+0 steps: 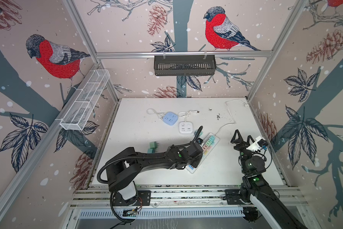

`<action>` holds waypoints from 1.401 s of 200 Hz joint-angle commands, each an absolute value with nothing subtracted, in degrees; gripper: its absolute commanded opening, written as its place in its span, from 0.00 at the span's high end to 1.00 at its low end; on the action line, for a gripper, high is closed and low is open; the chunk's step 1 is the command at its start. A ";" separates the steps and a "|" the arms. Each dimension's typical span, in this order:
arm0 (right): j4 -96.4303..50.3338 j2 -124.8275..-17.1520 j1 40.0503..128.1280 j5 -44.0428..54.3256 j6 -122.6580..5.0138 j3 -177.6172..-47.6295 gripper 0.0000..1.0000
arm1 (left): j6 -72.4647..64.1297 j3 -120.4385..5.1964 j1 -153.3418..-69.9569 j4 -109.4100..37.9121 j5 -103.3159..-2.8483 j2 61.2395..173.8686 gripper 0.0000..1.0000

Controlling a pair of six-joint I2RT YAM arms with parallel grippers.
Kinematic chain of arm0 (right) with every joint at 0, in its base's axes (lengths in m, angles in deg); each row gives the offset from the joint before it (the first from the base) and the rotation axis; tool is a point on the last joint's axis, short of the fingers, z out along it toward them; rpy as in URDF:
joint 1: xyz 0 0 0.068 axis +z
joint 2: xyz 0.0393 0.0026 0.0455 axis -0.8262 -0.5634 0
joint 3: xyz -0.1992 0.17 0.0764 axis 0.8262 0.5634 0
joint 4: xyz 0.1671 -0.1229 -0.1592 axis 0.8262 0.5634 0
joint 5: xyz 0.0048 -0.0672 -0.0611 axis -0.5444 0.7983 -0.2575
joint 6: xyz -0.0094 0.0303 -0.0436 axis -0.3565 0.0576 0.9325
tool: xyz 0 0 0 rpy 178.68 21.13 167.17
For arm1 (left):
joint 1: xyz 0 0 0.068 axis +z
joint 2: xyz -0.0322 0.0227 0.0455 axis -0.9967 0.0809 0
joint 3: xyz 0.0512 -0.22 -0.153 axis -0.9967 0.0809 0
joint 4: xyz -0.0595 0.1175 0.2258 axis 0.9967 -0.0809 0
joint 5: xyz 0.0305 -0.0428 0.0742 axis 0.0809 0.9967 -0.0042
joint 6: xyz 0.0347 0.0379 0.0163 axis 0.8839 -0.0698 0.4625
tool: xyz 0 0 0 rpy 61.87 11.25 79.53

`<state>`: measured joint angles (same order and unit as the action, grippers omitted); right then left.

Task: Insert the plug
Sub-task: 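Lower the green adapter into the socket beyond the teal adapter with the left gripper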

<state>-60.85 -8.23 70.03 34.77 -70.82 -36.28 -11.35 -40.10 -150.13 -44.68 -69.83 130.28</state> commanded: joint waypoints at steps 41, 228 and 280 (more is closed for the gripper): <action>-62.54 -8.22 70.10 34.35 -69.98 -28.88 0.00 | -11.84 -37.63 -150.20 -43.03 -72.09 128.42 1.00; -62.66 -8.13 70.12 34.09 -69.99 -28.82 0.00 | -11.86 -32.89 -153.47 -31.88 -79.97 128.15 1.00; -62.70 -8.20 70.11 34.09 -69.95 -28.78 0.00 | -11.99 -33.59 -153.47 -30.81 -77.99 129.72 1.00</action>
<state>-60.85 -8.23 70.03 34.72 -70.71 -36.28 -11.57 -33.10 -153.41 -32.09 -78.64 129.47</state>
